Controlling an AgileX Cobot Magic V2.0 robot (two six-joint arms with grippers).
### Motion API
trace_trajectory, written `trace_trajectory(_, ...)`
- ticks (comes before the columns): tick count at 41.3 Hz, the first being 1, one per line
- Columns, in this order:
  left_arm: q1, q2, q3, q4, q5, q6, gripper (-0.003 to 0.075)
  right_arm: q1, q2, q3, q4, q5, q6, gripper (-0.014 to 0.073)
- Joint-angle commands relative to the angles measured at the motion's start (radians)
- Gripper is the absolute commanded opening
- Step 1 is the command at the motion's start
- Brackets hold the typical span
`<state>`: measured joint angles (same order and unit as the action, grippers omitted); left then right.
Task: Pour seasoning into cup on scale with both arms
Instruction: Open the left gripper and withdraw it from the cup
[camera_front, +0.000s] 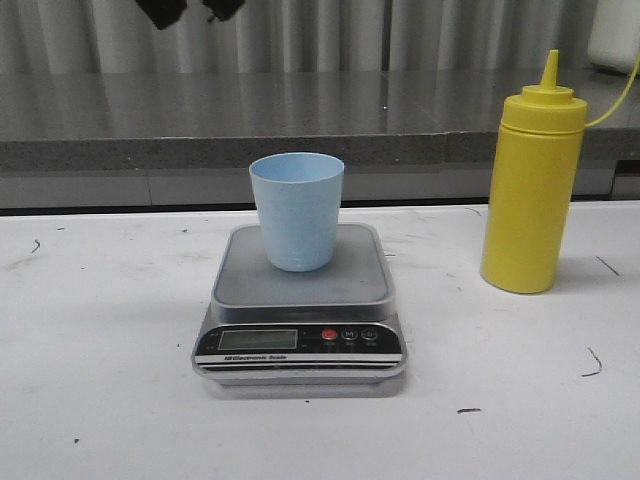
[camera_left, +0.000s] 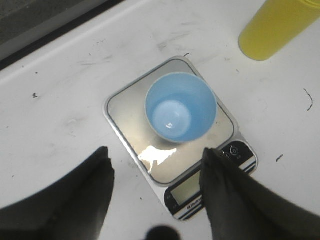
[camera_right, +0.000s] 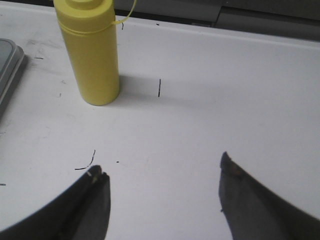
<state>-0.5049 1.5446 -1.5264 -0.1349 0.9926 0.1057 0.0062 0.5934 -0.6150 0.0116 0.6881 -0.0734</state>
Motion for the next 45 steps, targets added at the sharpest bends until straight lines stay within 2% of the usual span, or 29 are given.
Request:
trace_trajectory(1, 0.004, -0.159, 0.088, -0.003, -0.093, -0.012, 0.0375, 0.0, 0.007, -0.028, -0.012, -0.062, -0.008, 0.0493)
trace_trajectory(11, 0.004, -0.454, 0.347, -0.003, -0.138, -0.012, 0.0375, 0.0, 0.007, -0.028, -0.012, -0.062, -0.008, 0.0493)
trace_trajectory(23, 0.004, -0.773, 0.587, -0.005, -0.172, -0.018, 0.0375, 0.0, 0.007, -0.028, -0.012, -0.062, -0.008, 0.0493)
trace_trajectory(36, 0.004, -1.06, 0.75, -0.006, -0.172, -0.018, 0.0375, 0.0, 0.007, -0.028, -0.012, -0.062, -0.008, 0.0493)
trace_trajectory(45, 0.004, -1.112, 0.77, -0.006, -0.173, -0.018, 0.0375, 0.0, 0.007, -0.028, -0.012, -0.062, -0.008, 0.0493)
